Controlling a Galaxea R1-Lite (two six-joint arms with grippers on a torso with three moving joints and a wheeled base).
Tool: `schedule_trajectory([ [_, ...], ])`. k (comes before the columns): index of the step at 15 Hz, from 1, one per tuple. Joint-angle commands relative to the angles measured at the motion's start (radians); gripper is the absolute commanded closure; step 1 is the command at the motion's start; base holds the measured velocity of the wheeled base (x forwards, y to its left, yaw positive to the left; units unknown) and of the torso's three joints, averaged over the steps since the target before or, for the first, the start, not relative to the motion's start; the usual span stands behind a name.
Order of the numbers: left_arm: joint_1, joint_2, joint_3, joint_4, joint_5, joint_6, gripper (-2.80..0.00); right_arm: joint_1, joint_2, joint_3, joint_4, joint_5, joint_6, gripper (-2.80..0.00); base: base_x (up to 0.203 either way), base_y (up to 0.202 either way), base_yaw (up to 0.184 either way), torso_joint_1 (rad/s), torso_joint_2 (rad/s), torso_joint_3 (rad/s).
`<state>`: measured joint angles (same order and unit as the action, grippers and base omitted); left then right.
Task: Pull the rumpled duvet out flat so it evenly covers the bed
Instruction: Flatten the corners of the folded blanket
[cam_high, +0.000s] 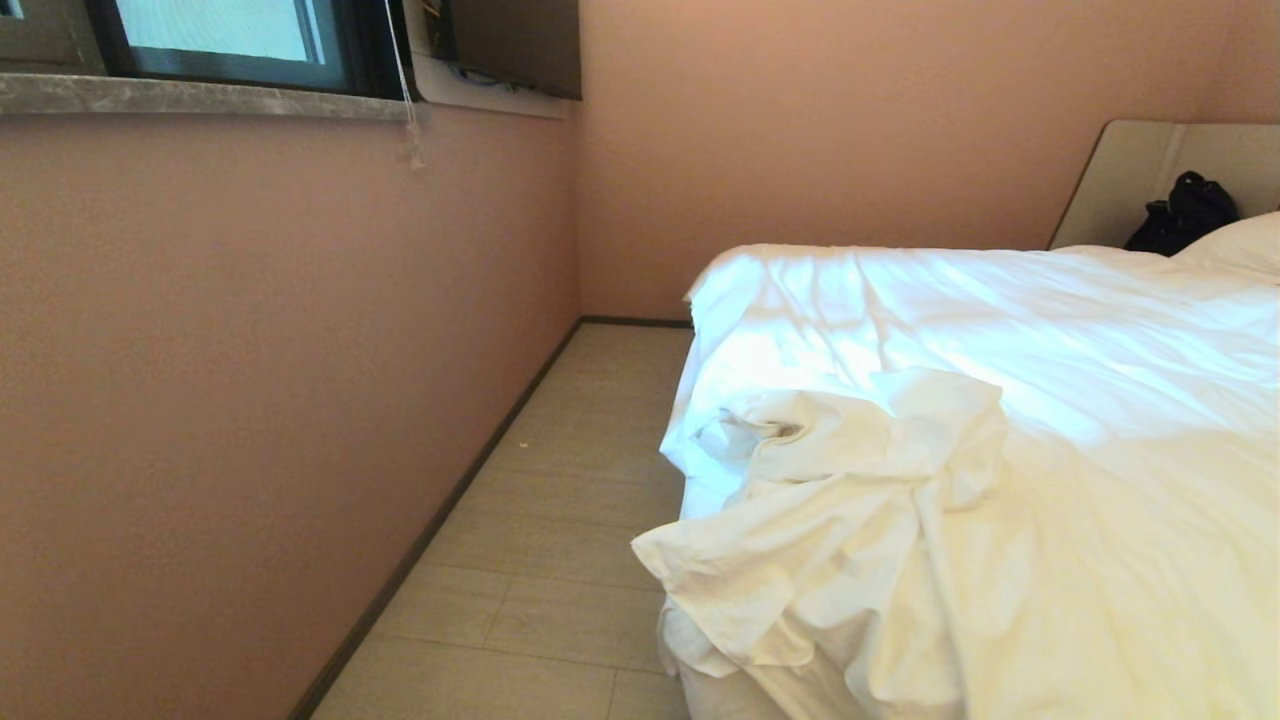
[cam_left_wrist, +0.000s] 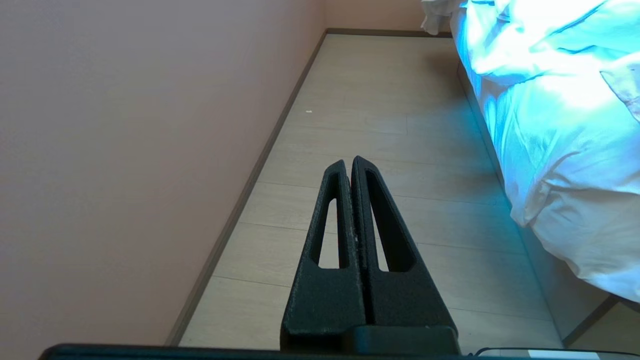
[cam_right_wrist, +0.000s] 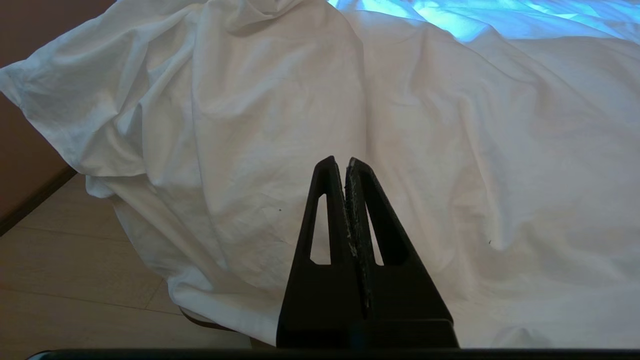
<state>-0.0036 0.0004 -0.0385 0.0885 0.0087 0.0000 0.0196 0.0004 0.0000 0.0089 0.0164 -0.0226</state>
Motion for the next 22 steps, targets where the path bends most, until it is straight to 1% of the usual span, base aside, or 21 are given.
schedule_trajectory([
  [1, 0.001, 0.001, 0.0, 0.0, 0.001, 0.0, 0.0, 0.0, 0.0, 0.0, 0.0, 0.0, 0.0, 0.0, 0.0, 0.0, 0.0, 0.0, 0.0, 0.0],
  [4, 0.001, 0.001, 0.0, 0.0, -0.001, 0.005, 0.0, 0.0, 0.0, 0.0, 0.0, 0.0, 0.0, 0.0, 0.0, 0.0, 0.0, 0.0, 0.0, 0.0],
  [7, 0.001, 0.001, 0.001, 0.0, -0.007, 0.033, 0.0, 0.0, 0.0, 0.0, 0.0, 0.0, 0.0, 0.0, 0.0, 0.0, 0.0, 0.0, 0.0, 0.0],
  [16, 0.0, 0.001, 0.003, -0.001, -0.007, 0.026, 0.0, 0.0, 0.0, 0.0, 0.0, 0.0, 0.001, 0.0, 0.0, 0.0, 0.0, 0.0, 0.0, 0.0],
  [18, 0.0, 0.001, -0.012, 0.0, -0.006, 0.034, 0.0, 0.0, 0.0, 0.0, 0.0, 0.0, 0.0, 0.0, 0.0, 0.0, 0.0, 0.0, 0.0, 0.0],
  [19, -0.001, 0.003, -0.021, 0.003, -0.014, 0.033, 0.0, 0.0, 0.0, 0.0, 0.0, 0.0, 0.0, 0.0, 0.0, 0.0, 0.0, 0.0, 0.0, 0.0],
  [21, 0.0, 0.042, -0.112, 0.021, -0.073, 0.029, 0.0, 0.0, 0.0, 0.0, 0.0, 0.0, 0.0, 0.0, 0.0, 0.0, 0.0, 0.0, 0.0, 0.0],
  [22, -0.001, 0.091, -0.13, 0.023, -0.095, 0.02, 0.0, 0.0, 0.0, 0.0, 0.0, 0.0, 0.0, 0.0, 0.0, 0.0, 0.0, 0.0, 0.0, 0.0],
])
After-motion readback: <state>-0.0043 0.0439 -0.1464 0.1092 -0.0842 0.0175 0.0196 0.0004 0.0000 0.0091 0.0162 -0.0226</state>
